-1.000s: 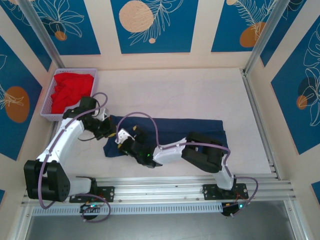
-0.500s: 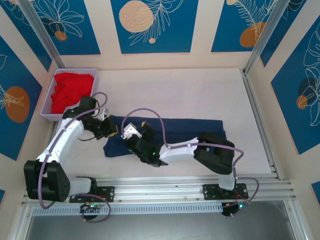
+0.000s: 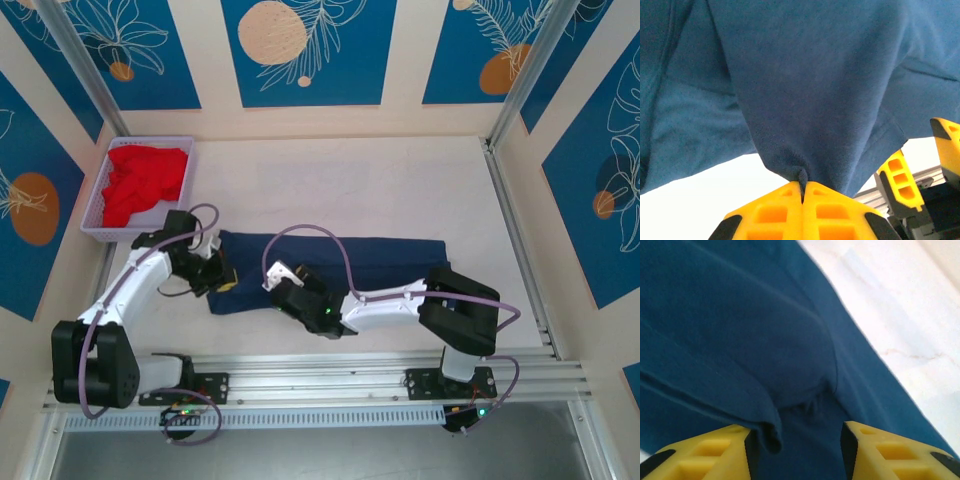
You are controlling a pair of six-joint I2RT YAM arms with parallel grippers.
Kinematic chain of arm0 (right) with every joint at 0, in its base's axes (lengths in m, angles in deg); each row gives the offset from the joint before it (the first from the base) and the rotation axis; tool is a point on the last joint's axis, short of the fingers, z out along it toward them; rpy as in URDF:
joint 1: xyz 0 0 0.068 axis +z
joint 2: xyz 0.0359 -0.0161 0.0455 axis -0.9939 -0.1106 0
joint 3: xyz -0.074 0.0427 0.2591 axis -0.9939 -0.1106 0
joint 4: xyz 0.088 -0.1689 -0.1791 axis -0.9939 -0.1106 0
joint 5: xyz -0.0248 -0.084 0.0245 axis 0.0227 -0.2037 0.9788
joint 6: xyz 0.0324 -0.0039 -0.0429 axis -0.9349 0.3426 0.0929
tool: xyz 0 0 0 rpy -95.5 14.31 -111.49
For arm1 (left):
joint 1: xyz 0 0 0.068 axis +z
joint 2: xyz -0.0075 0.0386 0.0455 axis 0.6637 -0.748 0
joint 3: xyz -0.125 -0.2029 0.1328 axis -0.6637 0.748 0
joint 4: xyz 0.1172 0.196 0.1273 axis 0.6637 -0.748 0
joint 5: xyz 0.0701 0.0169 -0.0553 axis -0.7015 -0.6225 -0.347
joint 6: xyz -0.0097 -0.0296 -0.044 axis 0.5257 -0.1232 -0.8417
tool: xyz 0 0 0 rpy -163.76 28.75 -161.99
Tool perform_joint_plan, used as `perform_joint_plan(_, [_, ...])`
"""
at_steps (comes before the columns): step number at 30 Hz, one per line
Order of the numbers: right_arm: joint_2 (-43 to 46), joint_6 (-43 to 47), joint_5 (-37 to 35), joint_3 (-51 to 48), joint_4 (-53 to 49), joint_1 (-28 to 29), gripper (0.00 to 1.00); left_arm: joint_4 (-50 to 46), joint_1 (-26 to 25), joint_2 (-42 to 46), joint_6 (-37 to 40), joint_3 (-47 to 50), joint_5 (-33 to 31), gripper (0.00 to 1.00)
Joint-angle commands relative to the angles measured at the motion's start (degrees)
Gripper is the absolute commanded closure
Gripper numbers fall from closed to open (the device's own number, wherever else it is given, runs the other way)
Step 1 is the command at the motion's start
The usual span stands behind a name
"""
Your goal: Fold the inside-out t-shirt
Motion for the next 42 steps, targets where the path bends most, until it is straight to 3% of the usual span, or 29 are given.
perform_joint_plan(1, [2.4,-3.7,6.1,-1.6,-5.2,0.4,0.56,3.3,-0.5,1.6,-2.9,5.2,1.9,0.93])
perform_joint_plan(4, [2.8,-6.5,8.9,-2.5,-9.8,0.6,0.56,4.7,-0.8,2.1,-4.0,8.0,1.7,0.83])
perform_joint_plan(8, [6.4,-8.9,10.6,-4.3,-16.5,-0.4,0.56,4.5,-0.9,4.4,-3.8,8.4,-0.8,0.58])
perform_joint_plan(12, [10.6,-11.3,16.4,-4.8,-19.5,-4.0,0.60,5.4,-0.9,5.7,-3.4,6.2,-5.2,0.46])
perform_joint_plan(17, [13.9,-17.9,32.8,-4.8,-16.1,-11.0,0.54,15.0,-0.9,3.5,-3.6,5.9,-10.6,0.44])
perform_joint_plan(20, [12.6,-25.6,44.0,-3.0,-13.3,-16.5,0.47,20.7,-0.9,0.3,-2.8,5.2,-12.3,0.44])
perform_joint_plan(22, [10.4,-29.9,47.8,-1.0,-12.8,-18.5,0.44,24.3,-0.9,-1.9,-3.1,5.2,-12.1,0.44])
perform_joint_plan(28, [2.5,-36.1,52.2,4.8,-12.7,-23.4,0.42,33.9,-1.9,-9.4,-4.9,3.8,-7.4,0.44])
perform_joint_plan(42, [-7.7,-37.3,57.7,10.7,-10.0,-24.6,0.63,36.9,-2.5,-19.1,-4.0,0.9,-8.8,0.44])
